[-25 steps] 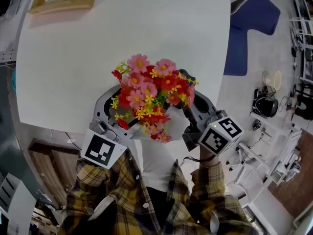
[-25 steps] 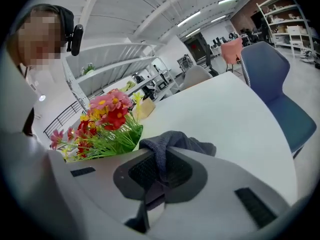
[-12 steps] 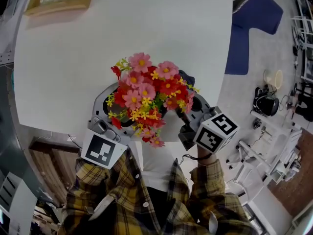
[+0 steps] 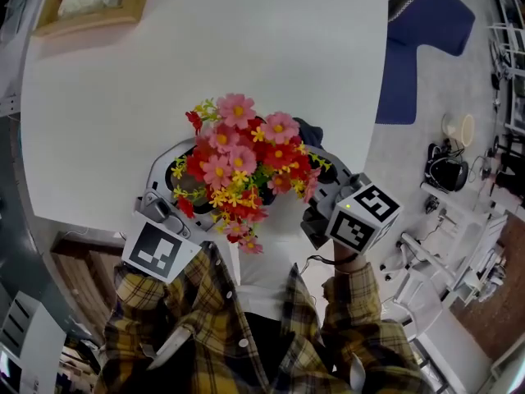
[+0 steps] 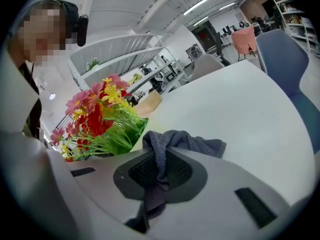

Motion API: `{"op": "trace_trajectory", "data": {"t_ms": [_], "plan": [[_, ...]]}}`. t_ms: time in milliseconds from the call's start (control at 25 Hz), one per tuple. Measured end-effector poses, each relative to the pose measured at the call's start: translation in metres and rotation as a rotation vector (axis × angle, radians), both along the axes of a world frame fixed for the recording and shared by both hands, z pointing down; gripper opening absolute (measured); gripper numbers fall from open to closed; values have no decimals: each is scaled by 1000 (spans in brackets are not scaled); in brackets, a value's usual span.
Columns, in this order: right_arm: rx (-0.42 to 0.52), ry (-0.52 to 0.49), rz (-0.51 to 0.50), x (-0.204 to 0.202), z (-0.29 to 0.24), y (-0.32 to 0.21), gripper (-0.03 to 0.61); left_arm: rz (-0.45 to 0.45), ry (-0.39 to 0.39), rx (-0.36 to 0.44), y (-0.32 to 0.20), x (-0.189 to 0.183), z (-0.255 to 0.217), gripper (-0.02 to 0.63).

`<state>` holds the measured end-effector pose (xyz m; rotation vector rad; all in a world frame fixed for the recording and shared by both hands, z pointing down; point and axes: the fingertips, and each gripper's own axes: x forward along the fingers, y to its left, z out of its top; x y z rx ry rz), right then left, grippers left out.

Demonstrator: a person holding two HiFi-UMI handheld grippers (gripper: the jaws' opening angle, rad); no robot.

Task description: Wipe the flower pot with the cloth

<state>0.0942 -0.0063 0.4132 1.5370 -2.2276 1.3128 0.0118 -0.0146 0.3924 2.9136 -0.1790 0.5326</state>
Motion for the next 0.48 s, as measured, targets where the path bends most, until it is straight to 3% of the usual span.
{"op": "trace_trajectory", "data": {"t_ms": [480], "plan": [[-1,20,-94,0,1,-27,11,162,-17,15,-4,-7,1,370]]}}
